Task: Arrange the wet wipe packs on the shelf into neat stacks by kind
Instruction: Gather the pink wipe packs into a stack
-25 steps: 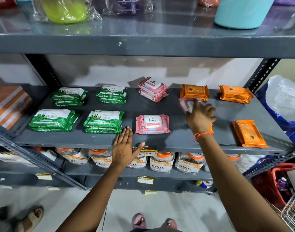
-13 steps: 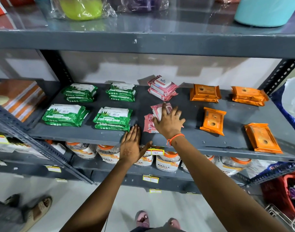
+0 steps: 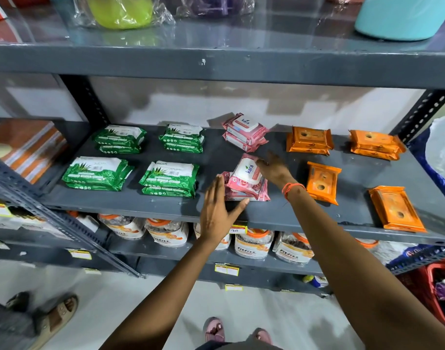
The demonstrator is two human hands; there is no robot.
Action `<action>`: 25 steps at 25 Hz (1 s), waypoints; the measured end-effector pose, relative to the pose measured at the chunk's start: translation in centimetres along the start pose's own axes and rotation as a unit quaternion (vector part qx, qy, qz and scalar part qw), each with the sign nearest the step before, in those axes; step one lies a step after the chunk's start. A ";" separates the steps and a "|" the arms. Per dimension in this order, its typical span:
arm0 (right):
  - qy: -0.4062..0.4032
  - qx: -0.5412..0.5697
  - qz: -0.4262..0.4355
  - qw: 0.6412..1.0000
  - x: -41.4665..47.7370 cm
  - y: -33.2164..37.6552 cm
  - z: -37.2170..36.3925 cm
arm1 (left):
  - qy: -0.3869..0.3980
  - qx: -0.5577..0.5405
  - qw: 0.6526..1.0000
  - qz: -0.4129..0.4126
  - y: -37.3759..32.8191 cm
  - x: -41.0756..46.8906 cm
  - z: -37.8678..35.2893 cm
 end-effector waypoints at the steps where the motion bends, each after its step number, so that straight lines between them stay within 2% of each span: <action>1: 0.023 0.049 0.002 0.999 -0.3 -0.1 -0.2 | -0.002 -0.011 1.000 0.006 -0.3 0.5 -0.2; 3: 0.012 0.112 -0.006 0.994 -0.7 -1.0 -0.4 | -0.020 -0.044 0.997 0.061 0.1 1.6 -0.2; 5: -0.029 0.124 -0.019 0.992 -1.0 -2.6 -0.4 | -0.065 -0.090 0.987 0.119 1.3 2.1 -0.1; 6: -0.036 0.122 -0.026 0.992 -1.3 -3.2 -0.7 | -0.077 -0.111 0.983 0.123 1.7 2.3 -0.1; 8: -0.049 0.137 -0.018 0.989 -1.8 -3.5 -1.4 | -0.065 -0.180 0.972 0.135 2.0 2.6 -0.3; 11: -0.059 0.174 0.044 0.982 -2.6 -1.8 -2.0 | -0.020 -0.276 0.939 0.206 1.6 3.2 -1.3; 14: -0.089 0.206 0.015 0.974 -3.1 -1.7 -2.4 | 0.016 -0.263 0.945 0.196 1.0 3.8 -2.2; 18: -0.145 0.178 -0.001 0.973 -3.3 -2.6 -2.1 | 0.011 -0.235 0.955 0.183 1.6 4.0 -2.6; 25: -0.138 0.175 0.014 0.975 -3.6 -4.1 -3.2 | -0.037 -0.203 0.967 0.151 1.2 3.6 -1.6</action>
Point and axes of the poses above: each hand's wrist, its own x-axis towards the middle knuckle, its own z-axis out of the back of the hand, y = z × x, the point moved 7 cm from there along x, towards the middle knuckle, and after that the axes turned 5 degrees about -y, right-handed, at the moved point
